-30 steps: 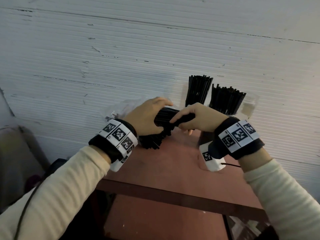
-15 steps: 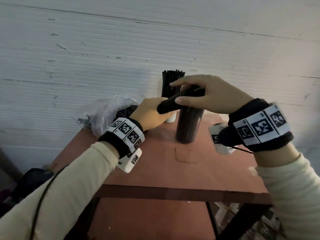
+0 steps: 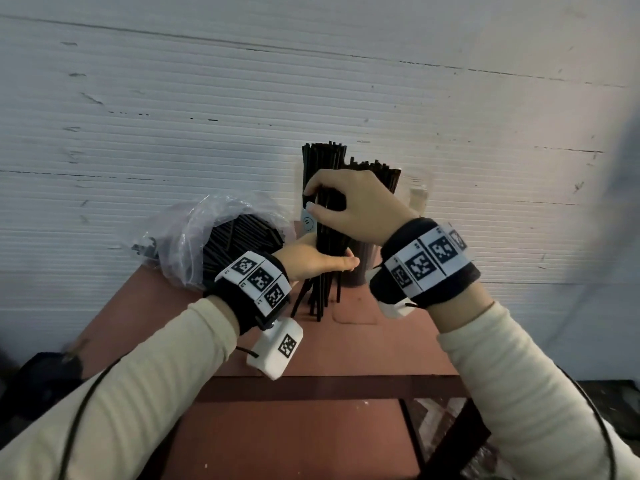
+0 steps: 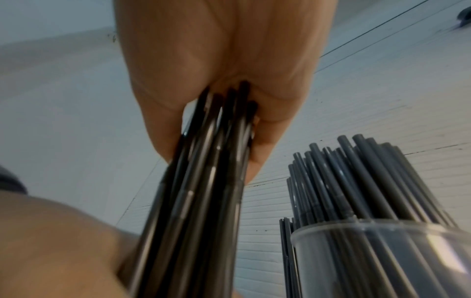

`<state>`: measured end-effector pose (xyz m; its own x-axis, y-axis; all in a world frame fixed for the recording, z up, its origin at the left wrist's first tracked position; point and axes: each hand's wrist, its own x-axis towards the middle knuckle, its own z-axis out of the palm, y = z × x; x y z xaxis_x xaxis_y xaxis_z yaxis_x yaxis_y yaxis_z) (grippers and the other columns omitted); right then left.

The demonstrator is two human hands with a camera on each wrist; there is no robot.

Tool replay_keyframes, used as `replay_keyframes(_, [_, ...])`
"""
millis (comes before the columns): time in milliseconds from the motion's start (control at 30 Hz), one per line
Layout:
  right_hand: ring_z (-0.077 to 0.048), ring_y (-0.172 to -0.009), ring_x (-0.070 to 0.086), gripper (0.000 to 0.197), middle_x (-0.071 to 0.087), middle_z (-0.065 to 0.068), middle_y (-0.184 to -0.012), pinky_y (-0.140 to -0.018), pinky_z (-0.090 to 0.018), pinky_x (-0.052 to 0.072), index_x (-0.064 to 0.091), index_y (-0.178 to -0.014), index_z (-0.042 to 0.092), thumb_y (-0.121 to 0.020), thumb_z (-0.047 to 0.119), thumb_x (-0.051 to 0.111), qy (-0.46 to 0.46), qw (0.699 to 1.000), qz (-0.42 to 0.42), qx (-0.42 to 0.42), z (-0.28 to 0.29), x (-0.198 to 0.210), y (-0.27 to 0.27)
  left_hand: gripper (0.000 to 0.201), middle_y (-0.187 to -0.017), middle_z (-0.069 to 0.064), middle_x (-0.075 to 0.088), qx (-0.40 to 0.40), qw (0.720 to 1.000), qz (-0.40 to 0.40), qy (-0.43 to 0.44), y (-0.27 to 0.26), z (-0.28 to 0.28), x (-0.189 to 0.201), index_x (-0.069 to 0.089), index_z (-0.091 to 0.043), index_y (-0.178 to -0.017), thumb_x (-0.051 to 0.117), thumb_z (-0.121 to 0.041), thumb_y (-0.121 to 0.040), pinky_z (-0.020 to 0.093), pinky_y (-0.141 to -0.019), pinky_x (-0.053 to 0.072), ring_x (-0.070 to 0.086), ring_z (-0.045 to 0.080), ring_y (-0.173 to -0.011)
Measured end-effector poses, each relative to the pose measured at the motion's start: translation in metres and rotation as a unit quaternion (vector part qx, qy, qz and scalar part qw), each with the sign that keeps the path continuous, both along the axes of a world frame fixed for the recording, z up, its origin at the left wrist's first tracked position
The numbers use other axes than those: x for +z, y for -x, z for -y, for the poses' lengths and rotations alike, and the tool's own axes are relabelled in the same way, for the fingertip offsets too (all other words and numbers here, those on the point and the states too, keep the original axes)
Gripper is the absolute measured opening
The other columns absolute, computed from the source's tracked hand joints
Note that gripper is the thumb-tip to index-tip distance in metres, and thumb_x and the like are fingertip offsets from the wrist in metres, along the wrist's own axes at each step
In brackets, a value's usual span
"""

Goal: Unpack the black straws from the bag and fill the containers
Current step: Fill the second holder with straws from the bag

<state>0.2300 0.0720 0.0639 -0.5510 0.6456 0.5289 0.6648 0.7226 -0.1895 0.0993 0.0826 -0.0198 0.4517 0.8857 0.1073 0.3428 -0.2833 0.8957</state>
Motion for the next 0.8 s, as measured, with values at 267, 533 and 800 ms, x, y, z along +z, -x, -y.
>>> replay_keyframes(267, [-0.003, -0.1, 0.052, 0.054, 0.058, 0.005, -0.115, -0.085, -0.011, 0.04, 0.06, -0.124, 0.019, -0.08, 0.049, 0.07, -0.041, 0.992, -0.122, -0.011, 0.009, 0.004, -0.009, 0.04, -0.065, 0.0, 0.06, 0.052, 0.998, -0.004, -0.02, -0.001, 0.003, 0.004, 0.055, -0.019, -0.065, 0.061, -0.053, -0.086, 0.044, -0.098, 0.048, 0.071, 0.016, -0.078])
replay_keyframes(533, [-0.007, -0.1, 0.06, 0.062, 0.06, -0.007, -0.11, -0.083, -0.02, 0.051, 0.063, -0.111, 0.02, -0.064, 0.056, 0.081, 0.185, 0.972, -0.14, 0.036, 0.024, -0.007, -0.025, 0.041, -0.058, -0.002, 0.051, -0.126, 0.991, -0.03, -0.029, 0.001, 0.038, 0.041, 0.055, -0.02, -0.057, 0.056, -0.018, -0.097, 0.034, -0.075, 0.049, 0.054, 0.021, -0.066])
replay_keyframes(800, [-0.004, -0.072, 0.064, 0.008, 0.066, 0.001, -0.075, -0.066, -0.016, 0.05, 0.067, -0.082, 0.005, -0.086, 0.011, 0.07, 0.161, 0.969, -0.165, 0.088, 0.022, -0.012, -0.027, 0.012, -0.068, -0.006, 0.065, -0.101, 0.994, 0.03, -0.021, -0.008, 0.04, 0.035, 0.064, -0.013, -0.076, 0.071, -0.012, -0.086, 0.017, -0.067, 0.051, 0.064, 0.007, -0.068])
